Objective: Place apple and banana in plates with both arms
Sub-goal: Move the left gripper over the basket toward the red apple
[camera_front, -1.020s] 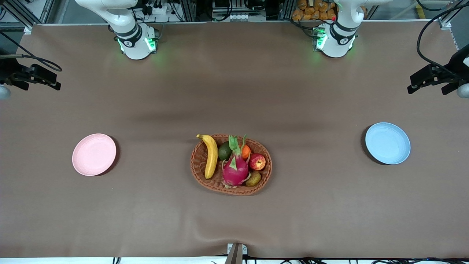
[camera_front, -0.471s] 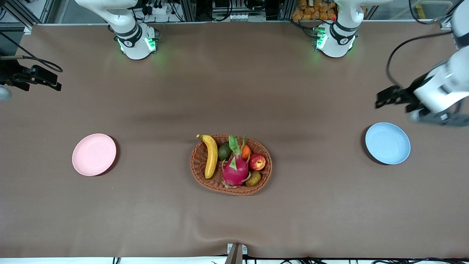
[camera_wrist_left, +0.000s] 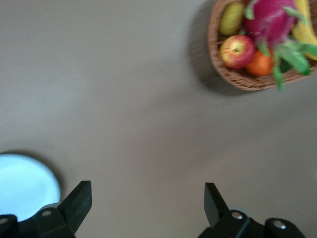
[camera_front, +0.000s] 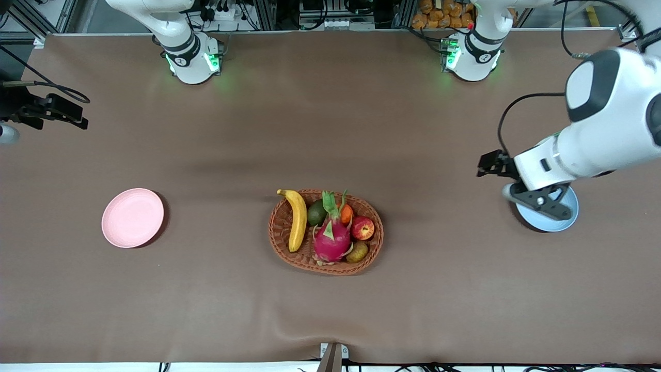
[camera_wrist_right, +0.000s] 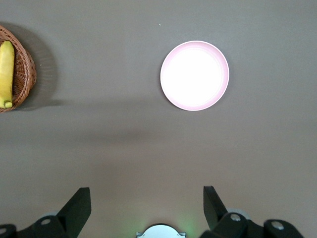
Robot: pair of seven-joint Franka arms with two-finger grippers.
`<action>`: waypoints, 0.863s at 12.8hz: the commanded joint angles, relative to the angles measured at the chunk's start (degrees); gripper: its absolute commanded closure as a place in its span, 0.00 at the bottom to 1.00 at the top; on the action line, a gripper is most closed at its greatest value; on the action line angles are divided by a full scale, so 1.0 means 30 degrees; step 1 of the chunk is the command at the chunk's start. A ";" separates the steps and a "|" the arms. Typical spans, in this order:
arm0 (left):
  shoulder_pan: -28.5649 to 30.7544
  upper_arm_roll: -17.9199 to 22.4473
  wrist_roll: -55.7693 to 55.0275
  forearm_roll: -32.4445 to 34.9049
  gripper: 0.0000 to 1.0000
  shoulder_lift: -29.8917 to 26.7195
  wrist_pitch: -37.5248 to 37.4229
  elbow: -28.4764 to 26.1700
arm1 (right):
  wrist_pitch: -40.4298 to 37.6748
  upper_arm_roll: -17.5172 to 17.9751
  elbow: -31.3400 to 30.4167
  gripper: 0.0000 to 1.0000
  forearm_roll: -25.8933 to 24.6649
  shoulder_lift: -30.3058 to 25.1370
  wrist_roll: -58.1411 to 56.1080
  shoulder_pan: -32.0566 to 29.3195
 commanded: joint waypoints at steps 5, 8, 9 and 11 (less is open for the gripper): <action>-0.0554 -0.0695 0.6331 -0.4060 0.00 0.3402 0.2901 0.0574 | -0.0122 -0.0063 0.0474 0.00 0.0028 0.0402 -0.0095 0.0500; -0.1315 -0.0755 0.7481 -0.4438 0.00 0.4543 0.4723 0.0574 | 0.0141 -0.0063 0.0474 0.00 0.0028 0.0725 -0.0066 0.0794; -0.1376 -0.0784 0.7597 -0.5079 0.00 0.5215 0.4986 0.0632 | 0.0142 -0.0063 0.0474 0.00 0.0028 0.0754 -0.0066 0.0852; -0.1988 -0.0755 0.7628 -0.5495 0.00 0.5979 0.6359 0.0662 | 0.0142 -0.0063 0.0474 0.00 0.0028 0.0754 -0.0066 0.0853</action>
